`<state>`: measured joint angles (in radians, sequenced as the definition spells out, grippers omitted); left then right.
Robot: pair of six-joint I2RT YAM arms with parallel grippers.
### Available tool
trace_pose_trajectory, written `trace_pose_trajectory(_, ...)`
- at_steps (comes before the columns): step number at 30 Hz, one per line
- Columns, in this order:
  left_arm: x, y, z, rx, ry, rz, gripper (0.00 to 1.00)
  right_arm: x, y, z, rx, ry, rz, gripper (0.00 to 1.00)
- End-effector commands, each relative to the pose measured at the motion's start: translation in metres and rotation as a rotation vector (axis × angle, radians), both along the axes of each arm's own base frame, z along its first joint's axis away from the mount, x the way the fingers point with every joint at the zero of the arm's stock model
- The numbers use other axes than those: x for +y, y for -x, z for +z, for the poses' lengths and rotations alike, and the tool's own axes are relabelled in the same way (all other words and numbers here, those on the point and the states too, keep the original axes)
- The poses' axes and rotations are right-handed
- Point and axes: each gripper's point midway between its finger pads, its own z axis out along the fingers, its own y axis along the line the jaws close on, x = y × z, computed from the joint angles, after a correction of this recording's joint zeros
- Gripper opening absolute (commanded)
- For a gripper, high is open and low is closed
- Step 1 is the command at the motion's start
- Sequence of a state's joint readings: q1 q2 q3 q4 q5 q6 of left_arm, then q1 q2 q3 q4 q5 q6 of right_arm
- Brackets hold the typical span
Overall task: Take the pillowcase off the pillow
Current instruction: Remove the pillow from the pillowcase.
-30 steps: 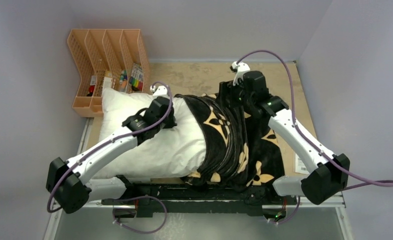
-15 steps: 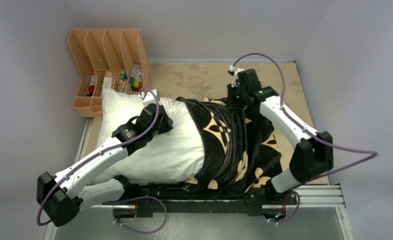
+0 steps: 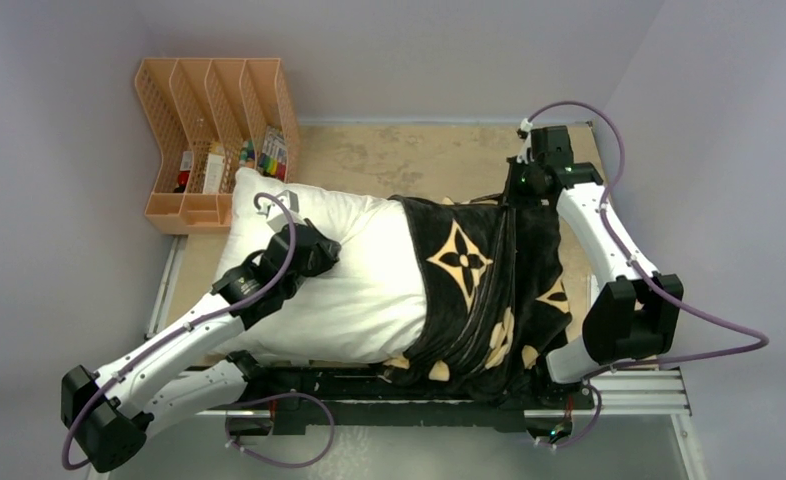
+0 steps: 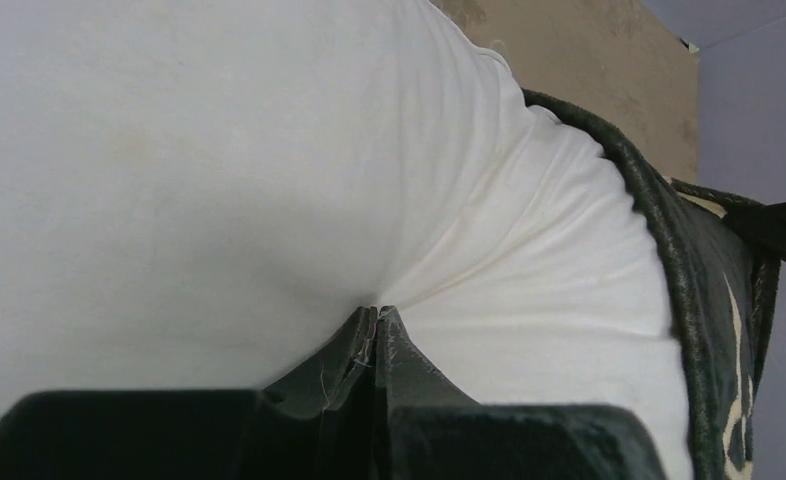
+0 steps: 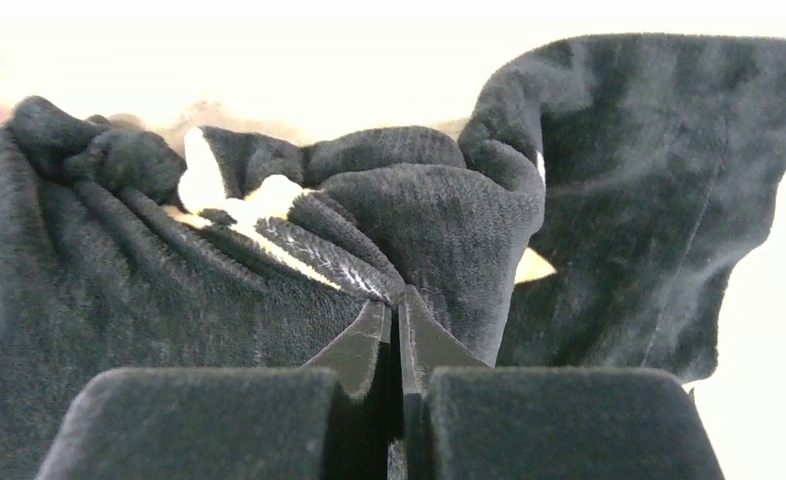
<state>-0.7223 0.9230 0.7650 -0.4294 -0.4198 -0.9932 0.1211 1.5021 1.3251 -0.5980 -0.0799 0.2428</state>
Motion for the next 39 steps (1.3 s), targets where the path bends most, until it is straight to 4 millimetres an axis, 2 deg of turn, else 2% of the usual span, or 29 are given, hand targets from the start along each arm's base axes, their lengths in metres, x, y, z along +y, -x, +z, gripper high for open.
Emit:
trace_pose_trajectory(1,0.032,0.025,-0.051,0.152,-0.209,-0.014,0.00,-0.034,-0.048,0.072,-0.249,0.073,-0.069,0.00)
trace_pose_trajectory(2,0.023,0.019,-0.043,0.127,-0.193,-0.042,0.00,-0.018,-0.049,0.078,-0.268,0.032,-0.015,0.00)
trace_pose_trajectory(3,0.015,0.015,-0.036,0.110,-0.187,-0.079,0.05,-0.001,-0.049,0.083,-0.289,0.007,0.039,0.00)
trace_pose_trajectory(6,-0.015,0.003,-0.004,0.040,-0.164,-0.217,0.44,0.044,-0.043,0.087,-0.314,0.044,0.165,0.00)
trace_pose_trajectory(8,-0.037,-0.006,0.026,-0.028,-0.136,-0.303,0.59,0.060,-0.040,0.085,-0.310,0.051,0.201,0.00)
trace_pose_trajectory(9,-0.050,-0.011,0.045,-0.066,-0.121,-0.361,0.63,0.062,-0.039,0.083,-0.302,0.045,0.201,0.00)
trace_pose_trajectory(11,-0.076,-0.014,0.060,-0.081,-0.112,-0.488,0.68,0.065,-0.038,0.083,-0.299,0.035,0.195,0.00)
trace_pose_trajectory(13,-0.102,-0.013,0.051,-0.029,-0.116,-0.627,0.71,0.067,-0.038,0.086,-0.307,0.027,0.200,0.00)
trace_pose_trajectory(15,-0.110,-0.009,0.012,0.114,-0.188,-0.721,0.74,0.068,-0.037,0.091,-0.312,0.029,0.201,0.00)
trace_pose_trajectory(17,-0.116,0.004,-0.025,0.223,-0.209,-0.819,0.75,0.062,-0.038,0.096,-0.315,0.051,0.182,0.00)
trace_pose_trajectory(18,-0.114,0.006,-0.037,0.251,-0.220,-0.822,0.67,0.057,-0.038,0.101,-0.313,0.075,0.161,0.05)
trace_pose_trajectory(19,-0.107,0.004,-0.046,0.266,-0.247,-0.785,0.52,0.049,-0.035,0.099,-0.281,0.109,0.137,0.14)
trace_pose_trajectory(21,-0.079,-0.002,-0.063,0.309,-0.355,-0.664,0.16,0.045,-0.027,0.106,-0.246,0.147,0.171,0.47)
trace_pose_trajectory(22,-0.062,-0.007,-0.069,0.329,-0.424,-0.589,0.00,0.049,-0.021,0.109,-0.229,0.140,0.217,0.57)
trace_pose_trajectory(23,-0.050,-0.010,-0.071,0.338,-0.465,-0.536,0.00,0.054,-0.015,0.113,-0.220,0.115,0.254,0.65)
trace_pose_trajectory(24,-0.044,-0.011,-0.072,0.334,-0.484,-0.507,0.00,0.063,-0.008,0.121,-0.229,0.072,0.290,0.67)
trace_pose_trajectory(26,-0.042,-0.013,-0.068,0.306,-0.464,-0.477,0.00,0.088,0.007,0.127,-0.237,-0.057,0.360,0.71)
trace_pose_trajectory(28,-0.045,-0.013,-0.063,0.276,-0.432,-0.468,0.00,0.119,0.023,0.125,-0.228,-0.137,0.434,0.71)
trace_pose_trajectory(32,-0.045,-0.012,-0.052,0.232,-0.390,-0.446,0.00,0.176,0.047,0.089,-0.142,-0.158,0.519,0.72)
trace_pose_trajectory(34,-0.045,-0.011,-0.048,0.217,-0.372,-0.444,0.00,0.194,0.052,0.064,-0.094,-0.147,0.531,0.71)
trace_pose_trajectory(37,-0.040,-0.009,-0.048,0.212,-0.370,-0.420,0.00,0.206,0.050,0.031,-0.041,-0.136,0.545,0.69)
trace_pose_trajectory(38,-0.038,-0.009,-0.049,0.212,-0.373,-0.409,0.00,0.203,0.046,0.021,-0.028,-0.106,0.531,0.63)
trace_pose_trajectory(39,-0.034,-0.008,-0.051,0.217,-0.378,-0.392,0.00,0.192,0.038,0.014,-0.026,-0.037,0.474,0.55)
